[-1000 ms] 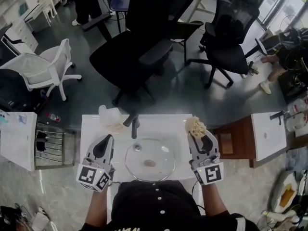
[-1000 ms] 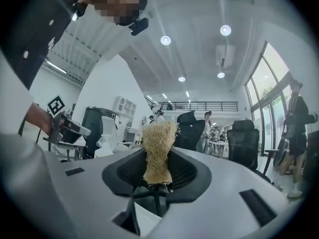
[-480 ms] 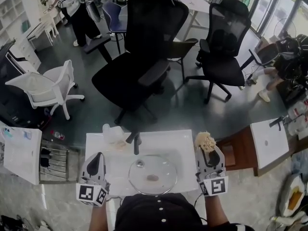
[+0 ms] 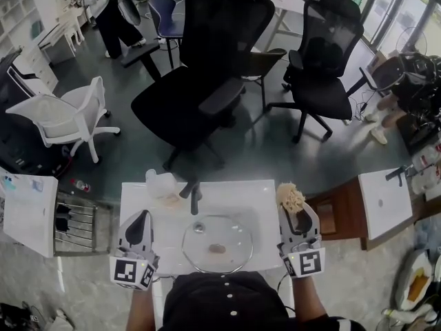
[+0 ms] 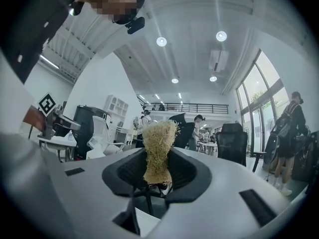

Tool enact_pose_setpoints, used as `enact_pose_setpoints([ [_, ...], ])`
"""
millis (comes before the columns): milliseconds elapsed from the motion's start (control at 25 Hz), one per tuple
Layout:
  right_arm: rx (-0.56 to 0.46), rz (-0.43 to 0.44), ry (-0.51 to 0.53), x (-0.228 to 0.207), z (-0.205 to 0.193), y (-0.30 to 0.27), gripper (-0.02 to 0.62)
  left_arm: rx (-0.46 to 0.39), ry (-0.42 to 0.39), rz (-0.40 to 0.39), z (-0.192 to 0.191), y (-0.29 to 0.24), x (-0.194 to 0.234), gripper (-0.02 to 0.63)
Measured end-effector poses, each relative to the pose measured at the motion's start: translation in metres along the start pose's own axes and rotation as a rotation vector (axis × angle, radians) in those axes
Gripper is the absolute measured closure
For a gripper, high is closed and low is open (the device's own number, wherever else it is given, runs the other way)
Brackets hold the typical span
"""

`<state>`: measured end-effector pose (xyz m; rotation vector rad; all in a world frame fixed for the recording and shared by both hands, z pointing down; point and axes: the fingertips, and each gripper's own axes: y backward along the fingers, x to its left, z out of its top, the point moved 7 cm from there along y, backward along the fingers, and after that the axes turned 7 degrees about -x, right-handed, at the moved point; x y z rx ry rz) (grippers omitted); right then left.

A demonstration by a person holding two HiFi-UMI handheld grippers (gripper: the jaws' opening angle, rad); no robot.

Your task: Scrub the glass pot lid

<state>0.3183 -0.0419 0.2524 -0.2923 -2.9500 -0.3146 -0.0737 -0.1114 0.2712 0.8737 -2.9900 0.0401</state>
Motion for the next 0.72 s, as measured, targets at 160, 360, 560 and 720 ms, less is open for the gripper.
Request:
enact_pose_setpoints([
  [160, 0.004, 0.012, 0.011, 0.001, 0.003, -0.004, 0.454, 0.01, 0.013, 0.007, -0.001, 0.0, 0.002, 0.58],
  [360, -0.009, 0.007, -0.015, 0.004, 0.011, -0.007, 0.454, 0.013, 0.034, 0.004, -0.002, 0.001, 0.001, 0.58],
  [560, -0.013, 0.016, -0.013, 0.005, 0.012, -0.007, 0.453, 0.017, 0.028, -0.008, -0.001, -0.002, -0.003, 0.58],
  [720, -0.015, 0.023, -0.022, 0.007, 0.011, -0.009, 0.454, 0.018, 0.024, -0.016, -0.002, -0.004, -0.002, 0.58],
])
